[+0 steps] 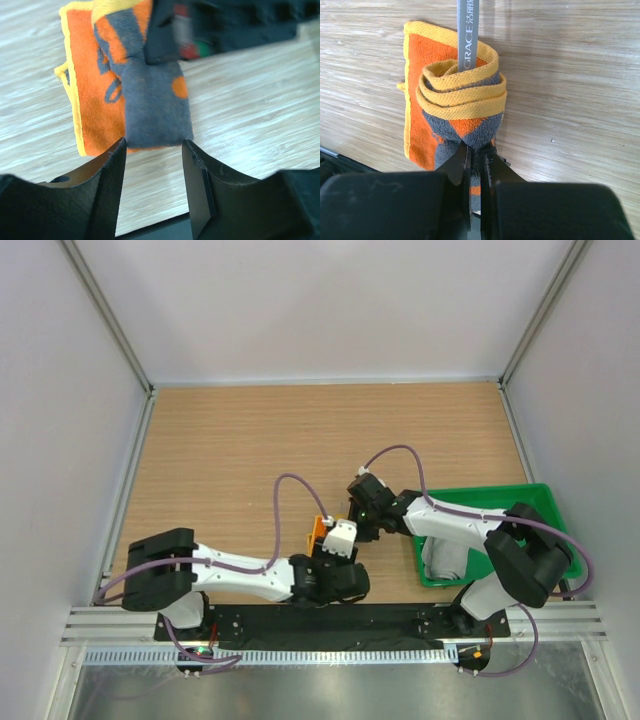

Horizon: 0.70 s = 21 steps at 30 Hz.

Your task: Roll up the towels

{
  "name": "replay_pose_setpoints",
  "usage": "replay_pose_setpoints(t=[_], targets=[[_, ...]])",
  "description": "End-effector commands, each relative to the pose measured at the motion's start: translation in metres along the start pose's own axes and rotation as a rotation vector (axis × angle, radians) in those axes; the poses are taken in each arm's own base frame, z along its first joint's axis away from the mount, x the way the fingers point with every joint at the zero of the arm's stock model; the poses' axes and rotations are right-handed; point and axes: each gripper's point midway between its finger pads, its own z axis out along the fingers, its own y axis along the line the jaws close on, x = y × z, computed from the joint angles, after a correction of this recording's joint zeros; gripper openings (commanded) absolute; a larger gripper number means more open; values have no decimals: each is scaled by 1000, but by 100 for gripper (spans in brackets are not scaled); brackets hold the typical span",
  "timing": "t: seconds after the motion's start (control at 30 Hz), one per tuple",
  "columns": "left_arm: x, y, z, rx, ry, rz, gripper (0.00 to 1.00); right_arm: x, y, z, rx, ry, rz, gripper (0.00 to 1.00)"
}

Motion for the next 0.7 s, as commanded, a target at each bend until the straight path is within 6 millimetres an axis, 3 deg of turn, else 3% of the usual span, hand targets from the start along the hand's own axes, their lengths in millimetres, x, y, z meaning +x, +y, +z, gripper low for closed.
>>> replay_pose_setpoints(t=[0.0, 0.17, 0.4, 0.67], targets=[[-18, 19, -8, -165, -104, 179, 50, -5, 6, -1, 1, 1, -16, 1], [-22, -2, -10, -169, -131, 242, 50, -5, 7, -1, 1, 6, -14, 1], [-16, -16, -2, -168, -123, 298, 51, -3, 8, -1, -9, 13, -16, 1], [-5, -31, 6, -87, -105, 278, 60, -2, 9, 0, -11, 19, -20, 1]])
